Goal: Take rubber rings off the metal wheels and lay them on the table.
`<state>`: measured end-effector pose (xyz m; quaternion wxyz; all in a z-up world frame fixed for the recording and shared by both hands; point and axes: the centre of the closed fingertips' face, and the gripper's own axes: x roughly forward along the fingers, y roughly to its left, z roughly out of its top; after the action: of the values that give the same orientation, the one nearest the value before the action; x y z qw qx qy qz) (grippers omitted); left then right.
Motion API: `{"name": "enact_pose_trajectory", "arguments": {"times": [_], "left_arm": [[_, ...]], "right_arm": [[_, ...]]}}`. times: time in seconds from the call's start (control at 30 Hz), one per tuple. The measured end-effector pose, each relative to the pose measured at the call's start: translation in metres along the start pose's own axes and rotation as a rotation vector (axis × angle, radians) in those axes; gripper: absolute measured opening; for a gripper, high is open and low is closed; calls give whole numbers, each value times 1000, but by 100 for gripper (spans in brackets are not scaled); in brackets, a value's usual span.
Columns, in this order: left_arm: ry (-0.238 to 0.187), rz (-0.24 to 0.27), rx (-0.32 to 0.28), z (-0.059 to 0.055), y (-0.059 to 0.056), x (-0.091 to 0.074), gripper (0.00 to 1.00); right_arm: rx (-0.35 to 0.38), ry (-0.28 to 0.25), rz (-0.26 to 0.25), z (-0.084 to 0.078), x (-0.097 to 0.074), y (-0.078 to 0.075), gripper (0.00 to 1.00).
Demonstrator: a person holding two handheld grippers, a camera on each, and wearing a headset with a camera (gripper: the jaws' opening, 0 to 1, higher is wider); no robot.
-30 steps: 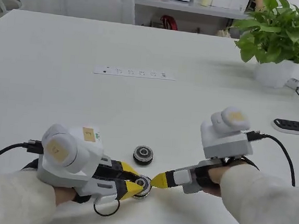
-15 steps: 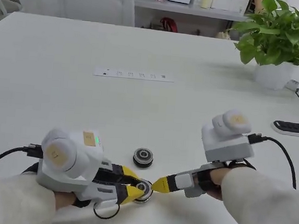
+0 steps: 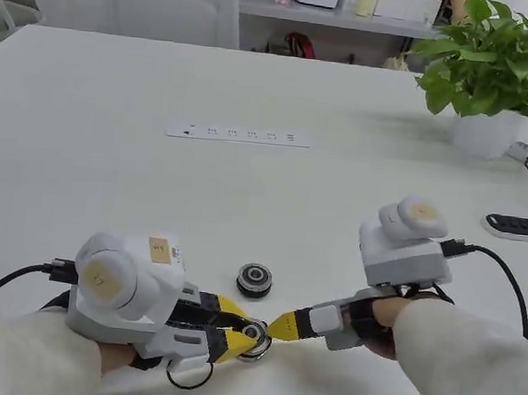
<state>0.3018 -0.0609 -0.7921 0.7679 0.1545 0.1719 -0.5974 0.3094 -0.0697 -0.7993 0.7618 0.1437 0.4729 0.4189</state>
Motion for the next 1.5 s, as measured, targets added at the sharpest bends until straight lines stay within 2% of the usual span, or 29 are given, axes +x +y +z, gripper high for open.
{"name": "enact_pose_trajectory", "arguments": {"times": [0.93,1.23,1.27,1.4,1.5], "left_arm": [[-6,3,-10,0,0,0,13],[-9,6,-15,0,0,1,13],[-10,6,-15,0,0,1,13],[-13,9,-22,0,0,1,13],[-17,13,-24,0,0,1,14]], "right_arm": [[-36,-5,14,3,-1,9,0],[-25,-33,47,8,0,17,0],[-7,-89,67,18,-2,21,0],[-32,-69,41,14,-4,17,0],[-11,-67,46,12,-3,15,0]]}}
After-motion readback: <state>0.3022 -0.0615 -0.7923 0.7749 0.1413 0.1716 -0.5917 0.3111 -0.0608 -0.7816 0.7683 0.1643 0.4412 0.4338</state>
